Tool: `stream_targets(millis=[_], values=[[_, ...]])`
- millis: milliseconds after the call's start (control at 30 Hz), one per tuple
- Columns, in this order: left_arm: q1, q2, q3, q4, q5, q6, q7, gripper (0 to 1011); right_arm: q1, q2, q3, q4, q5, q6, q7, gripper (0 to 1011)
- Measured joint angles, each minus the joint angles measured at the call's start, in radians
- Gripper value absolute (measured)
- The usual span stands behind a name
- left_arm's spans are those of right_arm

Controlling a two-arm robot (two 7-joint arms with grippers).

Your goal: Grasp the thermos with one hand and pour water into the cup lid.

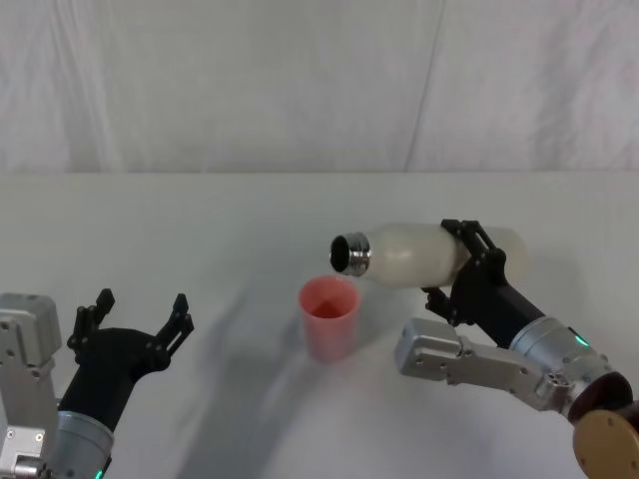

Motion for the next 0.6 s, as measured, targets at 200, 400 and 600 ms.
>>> stream_targets(millis=[200,400,600], values=[[0.0,0.0,0.0,0.0,0.0,0.0,0.0,1001,0.011,-0.004,-0.016,0.012,-0.019,0.025,0.003,950],[0.0,0.0,0.0,0.0,0.0,0.0,0.0,1001,0.02,-0.009,-0.029,0.02,-0.055,0.068,0.005,950],[0.0,0.0,0.0,0.0,0.0,0.0,0.0,1001,0.027,-0.006,-0.044,0.023,-0.099,0.094,0.0,950]])
